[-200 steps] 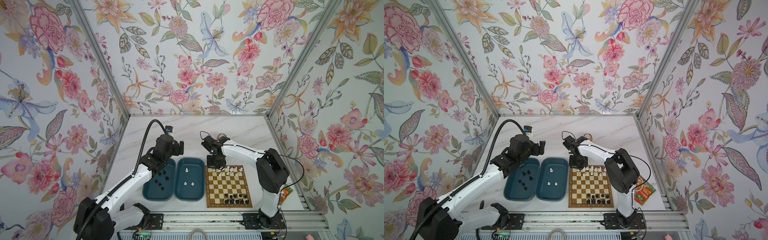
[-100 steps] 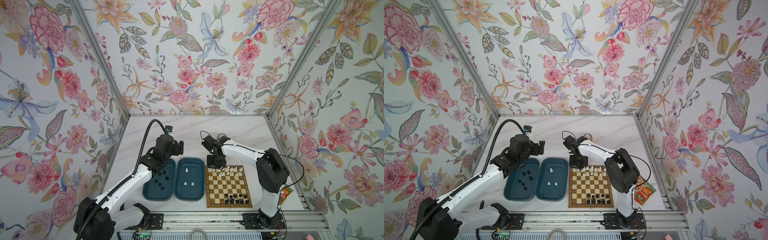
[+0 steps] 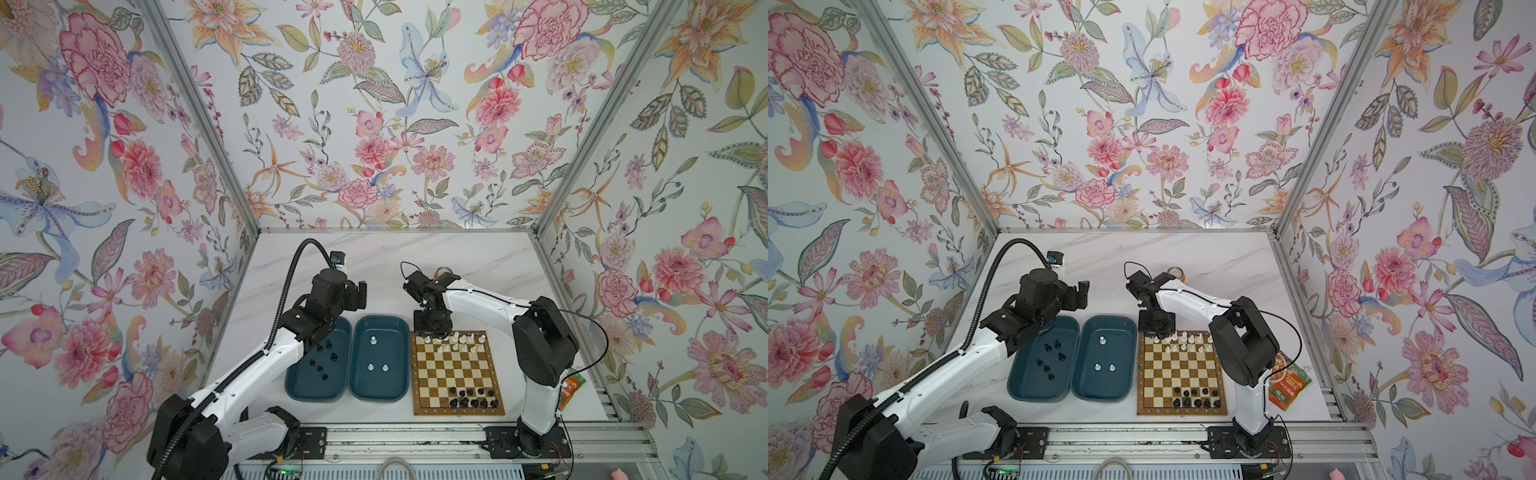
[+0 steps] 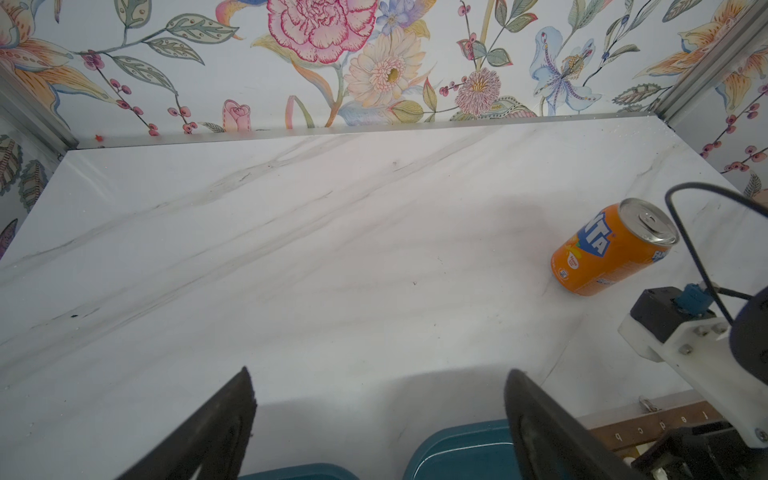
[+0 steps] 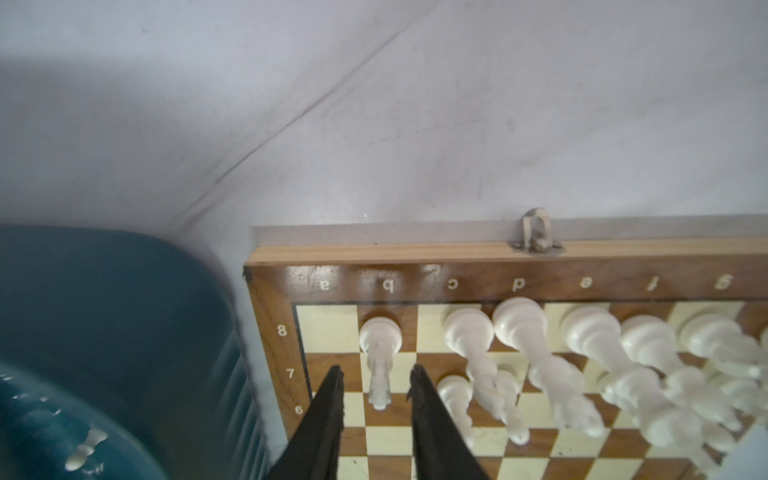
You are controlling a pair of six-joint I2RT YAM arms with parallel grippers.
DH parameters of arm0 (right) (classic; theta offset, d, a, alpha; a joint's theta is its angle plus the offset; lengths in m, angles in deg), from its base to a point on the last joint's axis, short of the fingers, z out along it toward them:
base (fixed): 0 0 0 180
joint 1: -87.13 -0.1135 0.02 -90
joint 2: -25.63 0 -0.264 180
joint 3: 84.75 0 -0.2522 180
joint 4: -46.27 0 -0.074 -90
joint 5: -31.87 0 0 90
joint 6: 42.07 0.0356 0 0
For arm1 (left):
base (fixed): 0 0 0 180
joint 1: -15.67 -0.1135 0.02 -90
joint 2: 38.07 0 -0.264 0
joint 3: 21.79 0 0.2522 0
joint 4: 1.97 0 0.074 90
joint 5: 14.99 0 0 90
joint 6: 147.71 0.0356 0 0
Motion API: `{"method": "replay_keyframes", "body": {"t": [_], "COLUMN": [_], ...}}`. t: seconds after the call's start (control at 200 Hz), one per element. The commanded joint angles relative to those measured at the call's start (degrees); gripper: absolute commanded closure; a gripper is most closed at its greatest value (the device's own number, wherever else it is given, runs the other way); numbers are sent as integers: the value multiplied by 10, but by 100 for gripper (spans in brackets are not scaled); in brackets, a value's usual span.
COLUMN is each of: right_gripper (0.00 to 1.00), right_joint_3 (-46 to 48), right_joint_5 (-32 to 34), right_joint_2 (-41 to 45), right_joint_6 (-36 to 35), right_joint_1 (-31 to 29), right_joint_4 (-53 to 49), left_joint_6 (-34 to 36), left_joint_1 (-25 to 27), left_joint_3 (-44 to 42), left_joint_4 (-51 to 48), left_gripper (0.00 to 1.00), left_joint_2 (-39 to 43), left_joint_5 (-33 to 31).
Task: Set up the chess pieces on the board
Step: 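Lower the white piece onto the board square and open the right gripper, then move the right gripper back over the white-piece tray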
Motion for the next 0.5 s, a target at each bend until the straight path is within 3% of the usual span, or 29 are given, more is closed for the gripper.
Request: {"method": "replay_keyframes", "body": {"t": [0.0, 0.285, 0.495], "right_gripper": [69, 68, 69], "right_joint_3": [-27, -126, -208], "right_joint_5": [11, 30, 22], "right_joint_2": [32, 35, 3], "right_joint_6": [-5, -11, -7], "right_joint_1": [3, -5, -35], "right_joint_4": [-17, -78, -99], "left_joint_6": [8, 13, -19], "left_joint_1": [2, -9, -81], "left_joint_3": [4, -21, -79], "left_joint_4": [-16, -44, -73], "left_gripper": [5, 5, 5], "left_joint_2": [12, 28, 97], "left_joint_5": [-24, -33, 29]}}
